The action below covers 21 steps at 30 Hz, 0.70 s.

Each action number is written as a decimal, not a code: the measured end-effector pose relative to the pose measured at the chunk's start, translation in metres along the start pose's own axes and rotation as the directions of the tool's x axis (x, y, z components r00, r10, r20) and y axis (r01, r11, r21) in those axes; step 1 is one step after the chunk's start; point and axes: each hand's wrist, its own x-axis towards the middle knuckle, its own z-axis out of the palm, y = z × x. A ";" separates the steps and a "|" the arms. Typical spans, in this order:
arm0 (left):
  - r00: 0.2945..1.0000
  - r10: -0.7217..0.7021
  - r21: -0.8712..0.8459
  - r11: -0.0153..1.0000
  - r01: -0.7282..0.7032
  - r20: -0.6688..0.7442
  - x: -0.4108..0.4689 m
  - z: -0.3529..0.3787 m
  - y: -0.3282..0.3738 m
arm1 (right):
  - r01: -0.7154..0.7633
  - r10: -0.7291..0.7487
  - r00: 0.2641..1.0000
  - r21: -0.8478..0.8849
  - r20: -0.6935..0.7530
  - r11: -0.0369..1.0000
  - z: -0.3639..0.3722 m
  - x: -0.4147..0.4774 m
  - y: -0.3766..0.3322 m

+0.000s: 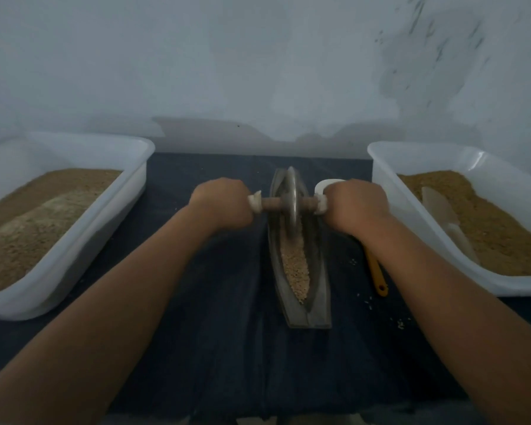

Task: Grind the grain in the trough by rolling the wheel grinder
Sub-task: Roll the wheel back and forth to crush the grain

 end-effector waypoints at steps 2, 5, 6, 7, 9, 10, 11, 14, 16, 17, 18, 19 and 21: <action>0.988 0.103 -0.028 0.995 -0.100 0.116 -0.033 0.006 -0.007 | 0.093 -0.094 0.988 0.013 0.121 0.996 -0.009 -0.029 0.006; 0.960 0.175 -0.145 0.979 -0.145 0.218 -0.084 0.013 -0.014 | 0.318 -0.317 0.946 -0.006 0.061 0.948 -0.023 -0.077 0.017; 0.960 0.172 -0.175 0.975 -0.134 0.222 -0.090 0.015 -0.016 | 0.323 -0.323 0.944 -0.003 0.064 0.946 -0.023 -0.082 0.020; 0.962 0.161 -0.181 0.976 -0.122 0.220 -0.088 0.018 -0.017 | 0.295 -0.293 0.951 -0.007 0.098 0.955 -0.019 -0.080 0.021; 0.982 0.113 -0.116 0.989 -0.096 0.151 -0.070 0.017 -0.012 | 0.155 -0.146 0.980 -0.051 0.138 0.987 -0.009 -0.057 0.017; 0.995 0.069 -0.060 0.996 -0.065 0.074 -0.054 0.015 -0.008 | 0.094 -0.087 0.990 -0.058 0.114 0.994 -0.006 -0.040 0.011; 1.000 0.015 -0.011 1.000 -0.016 -0.016 -0.038 0.012 -0.005 | 0.049 -0.045 0.996 -0.046 0.080 0.998 -0.003 -0.025 0.007; 0.982 -0.086 0.039 0.995 0.094 -0.168 0.000 0.004 0.004 | -0.024 0.023 0.999 -0.023 -0.041 0.999 0.003 0.003 0.002; 0.982 -0.075 0.053 0.995 0.086 -0.172 0.005 0.003 0.007 | -0.047 0.046 0.998 -0.024 -0.044 0.999 0.003 0.003 0.002; 0.986 -0.061 0.058 0.996 0.071 -0.156 0.000 0.003 0.007 | -0.048 0.048 0.998 -0.003 -0.037 0.999 0.003 -0.001 0.002; 0.991 -0.034 0.066 0.997 0.043 -0.132 -0.009 0.003 0.006 | -0.028 0.028 1.000 0.025 0.003 0.999 0.002 -0.009 0.004; 0.995 0.006 0.079 0.997 0.002 -0.099 -0.022 0.005 0.004 | 0.011 -0.016 0.997 0.057 0.076 0.998 0.000 -0.022 0.008; 0.994 0.103 0.109 0.989 -0.098 -0.037 -0.055 0.006 -0.002 | 0.109 -0.142 0.961 0.148 0.237 0.983 -0.004 -0.052 0.025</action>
